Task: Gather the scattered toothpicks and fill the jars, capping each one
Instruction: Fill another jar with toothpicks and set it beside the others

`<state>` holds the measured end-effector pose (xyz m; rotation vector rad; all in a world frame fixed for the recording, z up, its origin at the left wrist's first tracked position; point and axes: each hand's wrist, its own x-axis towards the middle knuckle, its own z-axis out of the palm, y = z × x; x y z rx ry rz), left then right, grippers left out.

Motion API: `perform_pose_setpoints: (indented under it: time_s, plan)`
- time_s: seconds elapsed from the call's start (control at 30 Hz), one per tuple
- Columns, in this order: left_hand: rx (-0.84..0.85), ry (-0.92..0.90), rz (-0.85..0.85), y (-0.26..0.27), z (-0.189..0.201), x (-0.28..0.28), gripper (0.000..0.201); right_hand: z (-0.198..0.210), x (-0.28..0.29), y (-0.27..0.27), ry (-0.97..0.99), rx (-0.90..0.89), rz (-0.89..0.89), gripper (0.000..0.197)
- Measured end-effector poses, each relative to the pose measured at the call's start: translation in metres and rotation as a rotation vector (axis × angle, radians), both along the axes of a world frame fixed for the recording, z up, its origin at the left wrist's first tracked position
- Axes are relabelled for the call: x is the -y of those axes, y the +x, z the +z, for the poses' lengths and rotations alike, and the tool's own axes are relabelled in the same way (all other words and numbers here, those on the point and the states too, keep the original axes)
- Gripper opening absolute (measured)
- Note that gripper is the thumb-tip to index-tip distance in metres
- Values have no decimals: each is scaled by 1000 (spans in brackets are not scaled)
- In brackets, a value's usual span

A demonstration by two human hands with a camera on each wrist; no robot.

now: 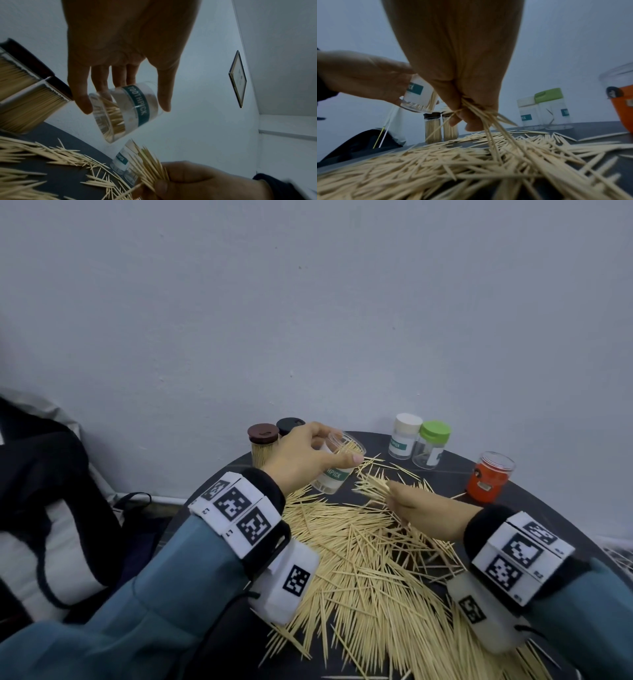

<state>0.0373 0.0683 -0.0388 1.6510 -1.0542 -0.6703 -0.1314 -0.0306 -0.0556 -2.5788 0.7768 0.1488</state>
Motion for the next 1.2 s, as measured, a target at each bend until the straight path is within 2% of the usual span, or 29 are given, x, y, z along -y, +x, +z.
perform_pose_setpoints:
  time_s: [0.17,0.27,0.37,0.53,0.73,0.8,0.93,1.0,1.1,1.2]
  plan:
    - [2,-6,-16,-1,2,-2,64,6,3,-7,-12,-35,-27,15]
    - [-11,-12,-20,-3,1,-2,72,6,7,-8,104,17,-79,20]
    - [8,-2,-20,-4,0,-4,65,1,13,-8,250,169,-107,26]
    - [20,-13,-21,-5,-1,-4,58,8,16,-5,519,524,-173,21]
    - [26,4,-41,-9,-2,-4,52,20,20,-3,681,739,-277,27]
    - [44,3,-60,-12,-3,-4,49,25,21,-5,621,706,-269,28]
    - [127,43,-89,-16,-6,-4,45,32,18,-13,125,278,-99,19]
    - [149,74,-124,-17,-8,-3,47,34,12,-12,-12,186,-44,16]
    - [165,105,-187,-20,-8,-3,56,38,3,-8,-47,148,0,11]
    - [165,114,-202,-21,-7,-4,61,36,6,-6,83,281,-34,12]
